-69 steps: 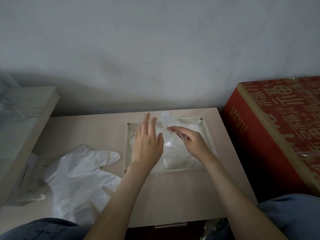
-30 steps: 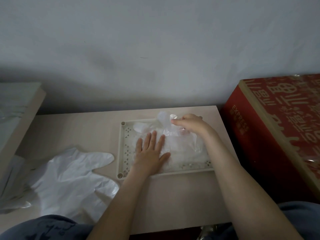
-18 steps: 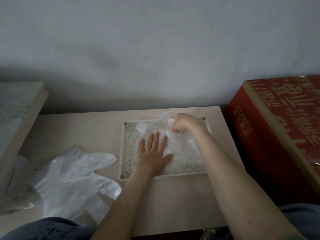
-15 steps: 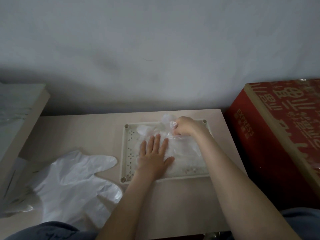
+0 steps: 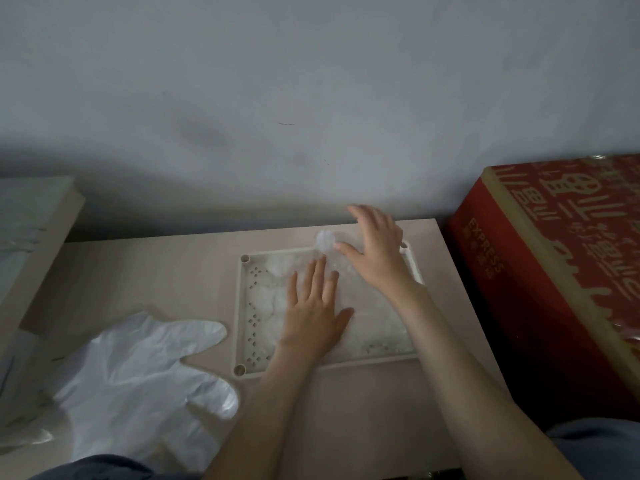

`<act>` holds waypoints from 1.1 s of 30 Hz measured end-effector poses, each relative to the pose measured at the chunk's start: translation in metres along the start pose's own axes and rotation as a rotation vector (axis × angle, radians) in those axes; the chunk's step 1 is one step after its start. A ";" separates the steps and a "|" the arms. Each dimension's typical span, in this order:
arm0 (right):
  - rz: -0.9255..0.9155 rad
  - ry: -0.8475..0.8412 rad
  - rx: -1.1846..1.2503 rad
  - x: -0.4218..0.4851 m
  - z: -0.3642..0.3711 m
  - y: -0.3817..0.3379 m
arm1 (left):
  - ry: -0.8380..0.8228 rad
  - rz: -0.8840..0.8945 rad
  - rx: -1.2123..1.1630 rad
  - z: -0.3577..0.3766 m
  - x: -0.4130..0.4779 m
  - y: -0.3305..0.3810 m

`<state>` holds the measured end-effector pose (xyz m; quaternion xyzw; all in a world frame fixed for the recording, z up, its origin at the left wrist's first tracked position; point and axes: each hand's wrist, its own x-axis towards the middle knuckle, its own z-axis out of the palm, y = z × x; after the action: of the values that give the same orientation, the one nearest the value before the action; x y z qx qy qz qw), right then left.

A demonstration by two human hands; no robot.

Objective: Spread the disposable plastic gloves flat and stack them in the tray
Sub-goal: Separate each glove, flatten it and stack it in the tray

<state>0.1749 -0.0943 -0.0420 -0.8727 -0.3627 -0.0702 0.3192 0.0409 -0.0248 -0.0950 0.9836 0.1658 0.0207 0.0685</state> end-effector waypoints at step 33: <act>-0.187 -0.552 0.017 -0.114 0.062 -0.162 | -0.334 -0.589 -0.095 -0.058 -0.156 -0.138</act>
<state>-0.0241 -0.0374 -0.0490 -0.8190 -0.5152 0.1439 0.2079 -0.1548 0.0605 -0.0601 0.8789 0.4282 -0.1534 0.1434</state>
